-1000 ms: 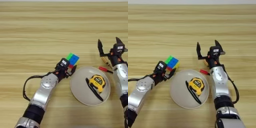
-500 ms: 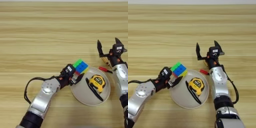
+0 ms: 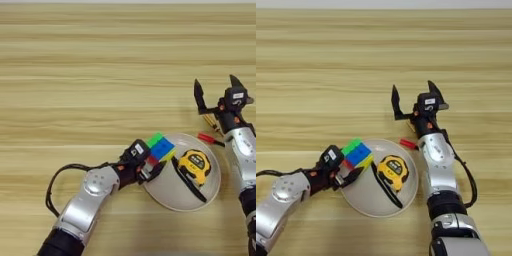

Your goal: Move the objects on the table

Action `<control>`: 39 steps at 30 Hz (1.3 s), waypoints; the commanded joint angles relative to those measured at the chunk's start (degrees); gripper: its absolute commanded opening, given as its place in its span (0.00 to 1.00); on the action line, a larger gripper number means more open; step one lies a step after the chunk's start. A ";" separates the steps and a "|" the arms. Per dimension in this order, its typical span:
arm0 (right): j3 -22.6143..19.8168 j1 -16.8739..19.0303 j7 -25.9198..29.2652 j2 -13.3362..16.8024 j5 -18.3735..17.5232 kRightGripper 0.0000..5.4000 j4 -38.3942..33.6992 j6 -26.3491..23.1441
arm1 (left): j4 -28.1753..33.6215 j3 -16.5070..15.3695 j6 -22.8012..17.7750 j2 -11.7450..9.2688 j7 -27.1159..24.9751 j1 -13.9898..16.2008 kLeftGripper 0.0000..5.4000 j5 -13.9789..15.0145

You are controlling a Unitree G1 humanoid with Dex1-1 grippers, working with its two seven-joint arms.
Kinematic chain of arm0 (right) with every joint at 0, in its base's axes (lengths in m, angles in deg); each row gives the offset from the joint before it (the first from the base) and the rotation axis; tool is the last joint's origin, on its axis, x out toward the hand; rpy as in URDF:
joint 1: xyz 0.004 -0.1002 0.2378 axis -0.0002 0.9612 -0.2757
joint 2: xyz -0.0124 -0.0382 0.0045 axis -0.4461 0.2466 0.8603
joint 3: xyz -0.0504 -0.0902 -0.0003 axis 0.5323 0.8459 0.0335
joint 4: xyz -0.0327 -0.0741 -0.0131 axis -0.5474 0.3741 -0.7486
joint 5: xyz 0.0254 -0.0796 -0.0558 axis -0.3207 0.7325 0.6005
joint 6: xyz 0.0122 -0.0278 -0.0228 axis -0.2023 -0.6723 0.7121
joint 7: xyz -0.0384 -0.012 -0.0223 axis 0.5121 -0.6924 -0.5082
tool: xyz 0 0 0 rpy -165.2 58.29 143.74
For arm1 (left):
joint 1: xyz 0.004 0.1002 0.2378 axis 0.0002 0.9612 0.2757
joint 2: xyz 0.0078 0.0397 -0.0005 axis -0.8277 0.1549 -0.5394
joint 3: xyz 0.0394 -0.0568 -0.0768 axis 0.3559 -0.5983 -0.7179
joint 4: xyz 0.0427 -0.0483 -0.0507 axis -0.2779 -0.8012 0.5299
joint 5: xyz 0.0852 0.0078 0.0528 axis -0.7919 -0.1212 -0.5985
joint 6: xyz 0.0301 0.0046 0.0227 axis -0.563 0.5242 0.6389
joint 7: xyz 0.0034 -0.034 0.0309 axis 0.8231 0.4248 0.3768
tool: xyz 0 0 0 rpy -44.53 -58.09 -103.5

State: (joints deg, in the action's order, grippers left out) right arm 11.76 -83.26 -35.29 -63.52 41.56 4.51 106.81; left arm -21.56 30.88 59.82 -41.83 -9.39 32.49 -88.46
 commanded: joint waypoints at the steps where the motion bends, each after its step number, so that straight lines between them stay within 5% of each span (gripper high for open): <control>1: 0.12 -0.15 -0.54 -0.36 0.20 1.00 -0.49 -0.35 | -1.98 -0.18 -0.07 0.18 -0.18 -0.74 0.61 0.45; 15: 0.02 -0.16 -0.56 -0.03 0.36 1.00 -0.39 -0.16 | -4.37 -0.10 0.80 0.50 0.17 -1.36 0.61 0.42; 16: 0.00 -0.16 -0.52 0.00 0.34 1.00 -0.38 -0.16 | -4.46 -0.15 0.89 0.56 0.33 -1.36 0.67 0.38; 39: 0.15 -0.43 -0.69 -0.12 0.70 1.00 0.29 0.16 | -4.16 -2.88 3.05 1.06 1.91 -2.18 0.99 1.26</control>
State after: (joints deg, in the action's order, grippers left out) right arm 11.75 -83.26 -35.51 -63.48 41.83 4.41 106.85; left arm -25.90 28.52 62.39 -40.79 -7.92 30.85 -87.55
